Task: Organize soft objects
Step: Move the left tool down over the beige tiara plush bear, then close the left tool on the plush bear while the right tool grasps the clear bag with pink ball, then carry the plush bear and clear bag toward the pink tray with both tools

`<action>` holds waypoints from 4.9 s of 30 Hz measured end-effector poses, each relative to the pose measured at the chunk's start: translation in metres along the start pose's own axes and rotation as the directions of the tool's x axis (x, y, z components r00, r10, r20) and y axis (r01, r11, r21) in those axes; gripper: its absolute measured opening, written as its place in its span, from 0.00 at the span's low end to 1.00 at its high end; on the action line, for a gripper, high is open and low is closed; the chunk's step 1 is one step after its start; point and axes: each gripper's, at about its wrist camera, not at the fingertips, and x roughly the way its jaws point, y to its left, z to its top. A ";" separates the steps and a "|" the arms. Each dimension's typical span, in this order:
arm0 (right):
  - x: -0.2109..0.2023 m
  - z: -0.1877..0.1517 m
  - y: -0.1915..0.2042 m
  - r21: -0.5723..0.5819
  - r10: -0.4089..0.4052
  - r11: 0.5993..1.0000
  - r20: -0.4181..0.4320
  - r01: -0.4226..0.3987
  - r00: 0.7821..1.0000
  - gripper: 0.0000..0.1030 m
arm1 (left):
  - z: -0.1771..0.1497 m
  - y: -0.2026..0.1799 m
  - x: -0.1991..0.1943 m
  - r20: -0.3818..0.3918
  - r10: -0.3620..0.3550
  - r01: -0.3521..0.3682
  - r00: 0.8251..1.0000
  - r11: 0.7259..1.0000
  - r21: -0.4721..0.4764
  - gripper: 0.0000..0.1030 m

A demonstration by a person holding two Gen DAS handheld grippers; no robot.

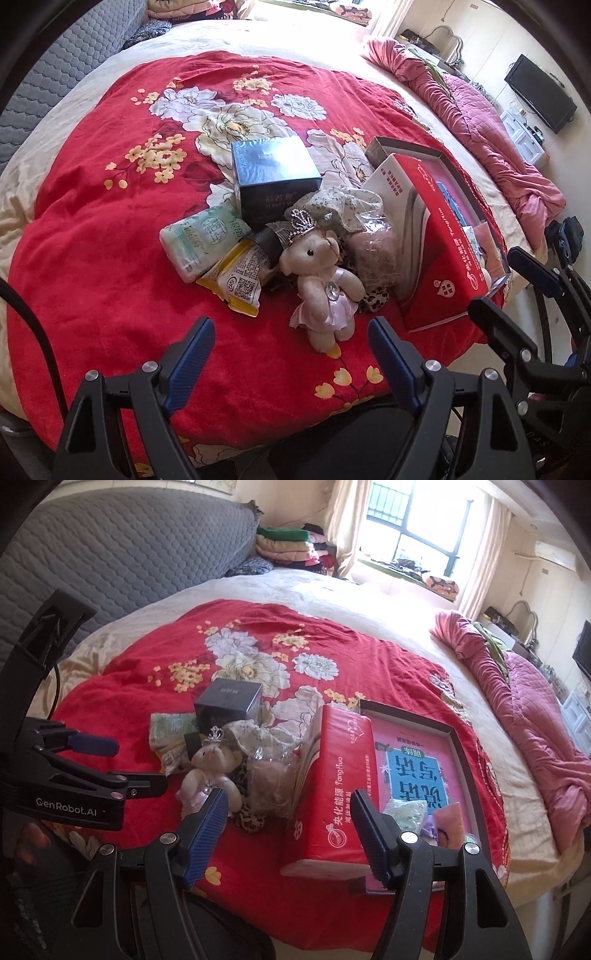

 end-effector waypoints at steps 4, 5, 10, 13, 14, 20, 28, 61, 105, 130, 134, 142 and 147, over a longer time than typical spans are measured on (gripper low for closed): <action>0.020 -0.001 0.008 -0.095 -0.002 0.996 -0.031 -0.001 1.000 0.68 | 0.004 0.001 0.018 -0.027 -0.008 0.008 1.000 1.000 -0.014 0.82; 0.024 -0.001 0.010 -0.116 0.000 0.993 -0.035 -0.004 0.999 0.68 | 0.005 0.002 0.022 -0.033 -0.012 0.011 0.999 1.000 -0.018 0.82; 0.045 0.003 0.012 -0.186 0.015 0.982 -0.071 -0.028 0.997 0.68 | 0.012 0.007 0.039 -0.055 -0.032 0.029 0.998 0.999 -0.045 0.82; 0.052 0.006 0.012 -0.226 0.002 0.974 -0.088 -0.022 0.996 0.68 | 0.015 0.007 0.049 -0.066 -0.047 0.043 0.997 0.997 -0.057 0.82; 0.055 0.006 0.011 -0.235 0.003 0.972 -0.092 -0.025 0.996 0.68 | 0.016 0.007 0.052 -0.069 -0.055 0.051 0.996 0.997 -0.061 0.81; 0.068 0.009 0.013 -0.280 0.008 0.959 -0.119 -0.041 0.993 0.68 | 0.022 0.011 0.067 -0.077 -0.078 0.071 0.994 0.993 -0.091 0.78; 0.083 0.017 0.021 -0.341 -0.008 0.939 -0.140 -0.040 0.990 0.68 | 0.028 0.021 0.068 -0.055 -0.089 0.081 0.994 0.987 -0.142 0.63; 0.088 0.027 0.005 -0.292 0.016 0.955 -0.150 -0.059 0.989 0.68 | 0.014 0.017 0.079 -0.095 -0.189 0.170 0.977 0.968 -0.184 0.27; 0.090 0.018 0.003 -0.058 0.201 0.976 -0.155 -0.212 0.967 0.41 | 0.001 0.060 -0.004 0.062 -0.268 0.275 0.961 0.950 -0.151 0.11; -0.008 0.013 -0.072 0.183 0.159 0.968 0.098 -0.174 0.982 0.41 | 0.028 -0.043 -0.055 0.136 -0.273 0.269 0.952 0.962 0.052 0.11; -0.023 0.004 -0.095 0.238 0.120 0.960 0.125 -0.147 0.985 0.41 | 0.036 -0.072 -0.059 0.140 -0.285 0.273 0.948 0.957 0.099 0.11; -0.052 -0.015 -0.142 0.322 0.030 0.943 0.152 -0.078 0.988 0.41 | 0.045 -0.125 -0.056 0.119 -0.304 0.280 0.945 0.942 0.184 0.11; -0.066 -0.028 -0.164 0.369 -0.025 0.929 0.160 -0.036 0.987 0.41 | 0.048 -0.152 -0.049 0.095 -0.314 0.287 0.945 0.931 0.225 0.11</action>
